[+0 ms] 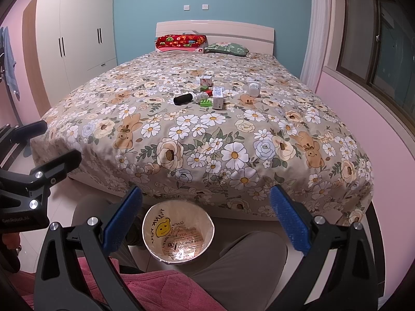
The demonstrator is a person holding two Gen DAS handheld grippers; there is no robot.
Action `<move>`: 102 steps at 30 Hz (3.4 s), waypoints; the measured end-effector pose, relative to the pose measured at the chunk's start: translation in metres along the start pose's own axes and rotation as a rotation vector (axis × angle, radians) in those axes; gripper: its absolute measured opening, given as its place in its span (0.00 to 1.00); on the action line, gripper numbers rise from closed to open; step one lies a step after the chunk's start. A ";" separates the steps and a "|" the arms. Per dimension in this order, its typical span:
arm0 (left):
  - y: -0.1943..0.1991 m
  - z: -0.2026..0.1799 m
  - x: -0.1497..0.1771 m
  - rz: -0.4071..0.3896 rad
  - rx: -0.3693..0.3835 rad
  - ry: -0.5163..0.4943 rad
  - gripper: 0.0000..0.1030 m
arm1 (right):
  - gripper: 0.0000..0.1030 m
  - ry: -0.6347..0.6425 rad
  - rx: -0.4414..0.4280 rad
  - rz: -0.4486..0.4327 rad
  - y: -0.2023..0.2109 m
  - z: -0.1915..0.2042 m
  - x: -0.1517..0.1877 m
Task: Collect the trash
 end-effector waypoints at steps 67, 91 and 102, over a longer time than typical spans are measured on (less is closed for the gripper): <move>-0.047 0.015 0.017 0.101 0.023 0.052 0.96 | 0.94 0.000 0.003 0.063 -0.033 -0.004 0.006; -0.180 0.053 -0.084 0.140 -0.018 0.043 0.96 | 0.94 -0.015 0.105 -0.014 -0.135 -0.071 -0.134; -0.265 0.072 -0.121 0.173 -0.028 0.071 0.96 | 0.94 -0.024 0.169 -0.014 -0.216 -0.109 -0.190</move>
Point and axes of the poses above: each gripper's, at about its wrist camera, not at the fingertips, and y roughly against the way its jaws point, z to its left, x to its underside, the point moved 7 cm from there along -y, roughly the way its jaws point
